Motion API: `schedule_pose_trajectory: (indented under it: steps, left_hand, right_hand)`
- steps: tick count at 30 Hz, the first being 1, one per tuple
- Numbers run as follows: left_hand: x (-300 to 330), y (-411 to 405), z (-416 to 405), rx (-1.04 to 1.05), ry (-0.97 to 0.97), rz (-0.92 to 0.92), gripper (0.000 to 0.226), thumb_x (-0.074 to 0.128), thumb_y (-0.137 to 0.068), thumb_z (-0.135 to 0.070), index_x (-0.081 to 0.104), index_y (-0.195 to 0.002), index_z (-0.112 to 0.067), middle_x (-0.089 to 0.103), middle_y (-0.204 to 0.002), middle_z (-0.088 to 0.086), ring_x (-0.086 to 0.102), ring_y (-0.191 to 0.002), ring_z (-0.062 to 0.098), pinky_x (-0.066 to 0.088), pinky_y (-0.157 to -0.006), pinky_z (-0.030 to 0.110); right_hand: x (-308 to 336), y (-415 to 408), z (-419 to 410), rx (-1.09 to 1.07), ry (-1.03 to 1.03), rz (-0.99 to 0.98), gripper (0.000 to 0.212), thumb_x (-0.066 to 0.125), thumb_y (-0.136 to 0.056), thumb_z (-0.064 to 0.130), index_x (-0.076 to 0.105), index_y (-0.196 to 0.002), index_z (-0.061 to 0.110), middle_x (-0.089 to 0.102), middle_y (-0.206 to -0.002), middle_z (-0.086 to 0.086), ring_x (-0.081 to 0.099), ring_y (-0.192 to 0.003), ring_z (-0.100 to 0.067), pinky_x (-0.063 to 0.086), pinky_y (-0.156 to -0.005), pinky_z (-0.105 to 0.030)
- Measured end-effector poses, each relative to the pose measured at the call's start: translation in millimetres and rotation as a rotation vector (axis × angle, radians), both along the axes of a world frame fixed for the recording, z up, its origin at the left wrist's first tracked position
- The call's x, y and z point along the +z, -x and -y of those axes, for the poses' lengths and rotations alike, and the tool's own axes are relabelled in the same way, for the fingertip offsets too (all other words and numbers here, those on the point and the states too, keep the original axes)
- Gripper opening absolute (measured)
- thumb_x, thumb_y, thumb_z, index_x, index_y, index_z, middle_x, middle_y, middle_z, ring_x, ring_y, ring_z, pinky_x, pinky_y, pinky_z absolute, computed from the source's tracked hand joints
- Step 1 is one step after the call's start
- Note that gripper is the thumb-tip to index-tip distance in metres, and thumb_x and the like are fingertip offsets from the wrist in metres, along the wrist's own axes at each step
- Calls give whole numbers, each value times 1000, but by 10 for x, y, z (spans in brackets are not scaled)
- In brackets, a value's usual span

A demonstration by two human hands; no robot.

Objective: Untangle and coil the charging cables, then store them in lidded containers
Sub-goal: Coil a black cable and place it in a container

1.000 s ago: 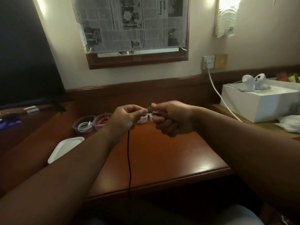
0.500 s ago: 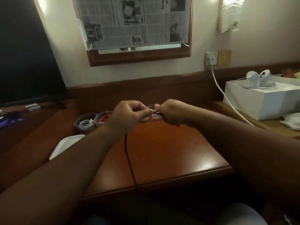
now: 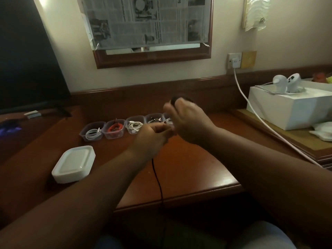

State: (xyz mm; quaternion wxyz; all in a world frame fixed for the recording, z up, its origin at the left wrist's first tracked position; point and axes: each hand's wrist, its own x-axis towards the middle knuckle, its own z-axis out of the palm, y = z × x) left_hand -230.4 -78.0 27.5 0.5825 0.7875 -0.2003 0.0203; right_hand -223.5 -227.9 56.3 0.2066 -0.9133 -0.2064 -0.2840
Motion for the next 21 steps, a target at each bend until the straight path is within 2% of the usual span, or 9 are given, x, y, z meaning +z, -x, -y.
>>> schedule_pose_trajectory:
  steps: [3,5,7,10,12,14,17,20,21]
  left_hand:
    - [51,-121,-133,28,-124,190,23,67,-92,-32,75,-92,-10,69,-71,6,52,-55,9,43,-52,26]
    - [78,-220,-215,62,-123,213,28,72,-85,-40,74,-86,-12,67,-70,1,55,-58,7,44,-53,24]
    - [56,-303,-245,89,-68,171,22,73,-84,-37,73,-83,-15,66,-64,-8,57,-58,3,44,-54,20]
    - [-97,-316,-191,110,191,-92,17,66,-92,-31,69,-81,-18,50,-59,-6,39,-52,9,29,-49,22]
    - [-237,-250,-120,74,362,-257,19,61,-94,-30,67,-84,-16,46,-63,-2,33,-51,9,24,-47,24]
    - [-345,-170,-71,12,311,-303,21,60,-93,-31,69,-96,-12,50,-65,-2,35,-52,8,27,-47,22]
    - [-368,-87,-34,-27,66,-197,20,62,-93,-30,72,-100,-14,54,-63,-6,43,-52,6,33,-49,20]
    - [-207,-127,-108,1,-121,57,12,63,-95,-26,71,-93,-17,65,-74,-9,58,-62,-4,45,-58,13]
    - [-142,-166,-162,24,-144,135,11,64,-95,-25,71,-92,-18,69,-80,-7,63,-71,-4,49,-66,14]
  right_hand:
    - [-130,59,37,-54,138,-87,40,29,-103,50,43,-76,25,49,-74,4,47,-66,-13,34,-60,-32]
    - [-219,17,48,-92,92,-127,44,27,-104,50,46,-75,23,49,-72,2,48,-66,-16,35,-60,-34]
    - [-217,16,13,-42,-93,-413,47,26,-105,48,56,-88,17,47,-69,1,45,-61,-16,37,-60,-35]
    - [-125,41,-39,434,-928,-1053,64,20,-99,66,53,-80,14,38,-60,1,36,-51,-15,32,-52,-31]
    - [-14,63,-74,734,-1558,-1073,67,19,-97,68,49,-76,12,37,-61,1,35,-51,-15,32,-54,-30]
    - [40,-2,-94,793,-1832,-864,62,22,-99,64,51,-85,11,41,-66,0,39,-57,-15,33,-61,-29]
    - [-24,-140,-56,405,-1429,-457,51,25,-103,54,51,-98,11,45,-73,1,43,-63,-12,37,-63,-29]
    - [-206,-163,-6,-39,-340,-232,56,20,-102,56,53,-104,11,48,-82,4,46,-71,-10,38,-64,-27]
    - [-247,-151,-13,-82,-140,-279,57,20,-102,57,55,-103,11,51,-82,1,50,-74,-15,41,-65,-31]
